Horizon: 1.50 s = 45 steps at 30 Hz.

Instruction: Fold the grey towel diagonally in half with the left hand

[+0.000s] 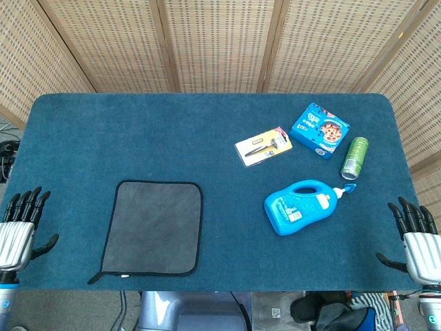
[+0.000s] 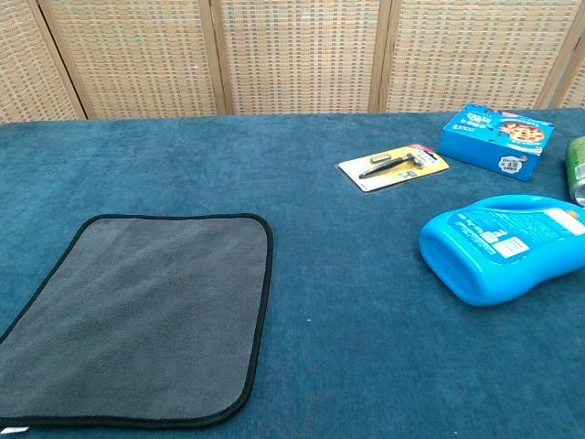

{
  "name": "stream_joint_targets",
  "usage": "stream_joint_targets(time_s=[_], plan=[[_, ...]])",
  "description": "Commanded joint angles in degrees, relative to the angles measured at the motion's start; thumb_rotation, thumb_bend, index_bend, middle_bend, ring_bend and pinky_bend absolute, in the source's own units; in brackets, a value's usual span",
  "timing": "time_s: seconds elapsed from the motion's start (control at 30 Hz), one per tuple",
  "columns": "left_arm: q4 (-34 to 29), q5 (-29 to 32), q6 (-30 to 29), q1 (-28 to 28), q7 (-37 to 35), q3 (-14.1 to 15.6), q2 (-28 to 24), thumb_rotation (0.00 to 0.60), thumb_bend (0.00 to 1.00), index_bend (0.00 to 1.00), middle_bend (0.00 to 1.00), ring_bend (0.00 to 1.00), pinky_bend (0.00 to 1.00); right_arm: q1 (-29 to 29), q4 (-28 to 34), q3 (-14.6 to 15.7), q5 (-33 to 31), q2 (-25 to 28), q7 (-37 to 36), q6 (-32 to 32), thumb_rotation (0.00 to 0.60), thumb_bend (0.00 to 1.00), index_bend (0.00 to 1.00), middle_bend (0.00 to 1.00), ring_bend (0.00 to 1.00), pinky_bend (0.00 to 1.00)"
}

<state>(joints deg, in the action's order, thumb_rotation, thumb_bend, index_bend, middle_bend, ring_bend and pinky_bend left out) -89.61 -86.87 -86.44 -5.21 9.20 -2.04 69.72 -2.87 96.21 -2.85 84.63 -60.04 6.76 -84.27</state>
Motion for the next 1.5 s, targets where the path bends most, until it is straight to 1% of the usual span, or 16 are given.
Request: stream_joint_targets(time_s=[0.03,0.4,0.77,0.93,1.27,1.4,1.5], plan=[[0.07,0.05,0.14,-0.06,0.05,0.01,0.04,0.6,0.27,0.0,0.0,0.0,0.0,-0.04,0.0,0.03,-0.04,-0.04,-0.03,0.14,0.6,0.0,0.0,0.0,0.0,0.0],[0.15,-0.25,0.05,-0.13,-0.63,0.01,0.04,0.6,0.27,0.0,0.0,0.0,0.0,-0.03,0.12,0.19,0.37,-0.07,0.07,0.07,0.6,0.0,0.0,0.0,0.0,0.0],[0.08,-1.53,0.53,-0.45,-0.65,0.78,0.19,0.6,0.27,0.0,0.0,0.0,0.0,-0.13,-0.09,0.01,-0.23,-0.28,0.4,0.37,0.6,0.0,0.0,0.0,0.0,0.0],[-0.56,-2.94,0.86,-0.66,-0.48,1.65,0.35,0.6,0.27,0.0,0.0,0.0,0.0,-0.18,-0.37,-0.15,-0.41,-0.22,-0.3,0.44,0.6,0.0,0.0,0.0,0.0,0.0],[0.46,-5.96,1.09,-1.03,-1.48,3.27,1.56,0.6,0.27,0.0,0.0,0.0,0.0,-0.23,-0.26,-0.17,-0.35,-0.27,-0.19,0.45,0.6,0.0,0.0,0.0,0.0,0.0],[1.68,-7.06,2.31,-1.47,-1.64,4.31,2.44,0.6,0.28,0.04,0.0,0.0,0.0,-0.13,-0.2,-0.14,-0.29,-0.3,-0.07,0.25,0.6,0.0,0.0,0.0,0.0,0.0],[3.14,-8.13,3.47,-1.94,-2.45,5.32,3.56,0.6,0.28,0.05,0.0,0.0,0.0,0.02,-0.05,-0.16,-0.39,-0.16,0.18,0.02,0.6,0.0,0.0,0.0,0.0,0.0]])
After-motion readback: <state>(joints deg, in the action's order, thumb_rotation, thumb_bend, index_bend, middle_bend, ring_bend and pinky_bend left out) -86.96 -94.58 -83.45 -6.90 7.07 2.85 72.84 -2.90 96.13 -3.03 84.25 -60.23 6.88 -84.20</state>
